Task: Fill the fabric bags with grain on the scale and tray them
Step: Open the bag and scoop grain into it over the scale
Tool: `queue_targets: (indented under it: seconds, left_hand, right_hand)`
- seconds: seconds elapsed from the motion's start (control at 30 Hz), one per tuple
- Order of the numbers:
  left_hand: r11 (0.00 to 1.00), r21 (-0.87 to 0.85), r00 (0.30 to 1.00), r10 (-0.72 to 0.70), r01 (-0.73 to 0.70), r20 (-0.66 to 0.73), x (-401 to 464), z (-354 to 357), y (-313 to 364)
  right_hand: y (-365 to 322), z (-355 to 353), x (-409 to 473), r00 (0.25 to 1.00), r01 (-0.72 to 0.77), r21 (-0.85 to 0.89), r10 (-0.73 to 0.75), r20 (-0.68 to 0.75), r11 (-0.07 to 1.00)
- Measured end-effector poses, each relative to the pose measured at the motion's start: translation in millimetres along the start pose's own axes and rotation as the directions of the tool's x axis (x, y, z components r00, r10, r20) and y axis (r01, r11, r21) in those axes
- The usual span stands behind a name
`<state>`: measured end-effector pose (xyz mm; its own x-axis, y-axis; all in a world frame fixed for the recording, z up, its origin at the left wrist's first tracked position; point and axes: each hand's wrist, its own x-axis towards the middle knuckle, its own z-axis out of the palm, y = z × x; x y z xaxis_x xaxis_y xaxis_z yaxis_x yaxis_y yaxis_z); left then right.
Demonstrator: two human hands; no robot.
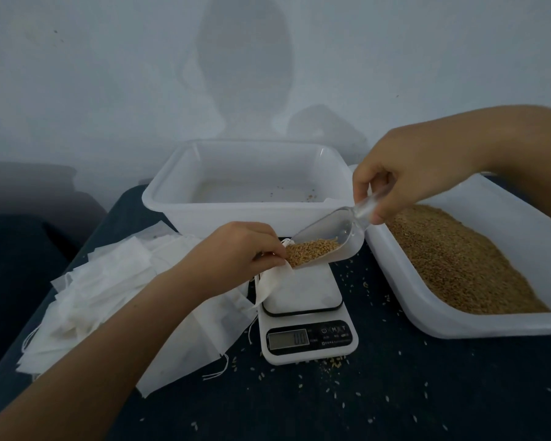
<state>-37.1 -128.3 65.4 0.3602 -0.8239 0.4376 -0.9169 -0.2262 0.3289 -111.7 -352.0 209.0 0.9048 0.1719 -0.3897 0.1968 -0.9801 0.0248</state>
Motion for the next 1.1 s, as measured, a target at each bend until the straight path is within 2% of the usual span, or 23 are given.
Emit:
queue_targets:
  seconds: [0.23, 0.77, 0.97, 1.1]
  left_hand:
    - [1.0, -0.007, 1.0, -0.008, 0.008, 0.011, 1.2, 3.9, 2.3]
    - [1.0, -0.002, 0.999, -0.03, 0.03, 0.016, 0.7, 7.6, 3.2]
    - [1.0, 0.005, 1.0, -0.025, 0.025, 0.011, 0.1, 8.5, 3.0]
    - [1.0, 0.004, 1.0, -0.027, 0.027, 0.001, -0.6, 9.4, 3.3]
  right_hand:
    - [-7.9, -9.0, 2.3, 0.999, -0.029, -0.057, 0.031, 0.039, 0.998]
    - [-19.6, -16.8, 7.4, 0.997, -0.076, -0.159, 0.08, 0.017, 0.984]
    - [-14.8, -5.3, 21.3, 0.976, -0.185, -0.236, 0.15, -0.159, 0.954]
    - [-9.9, -12.4, 31.7, 0.983, -0.142, -0.287, 0.1, -0.153, 0.947]
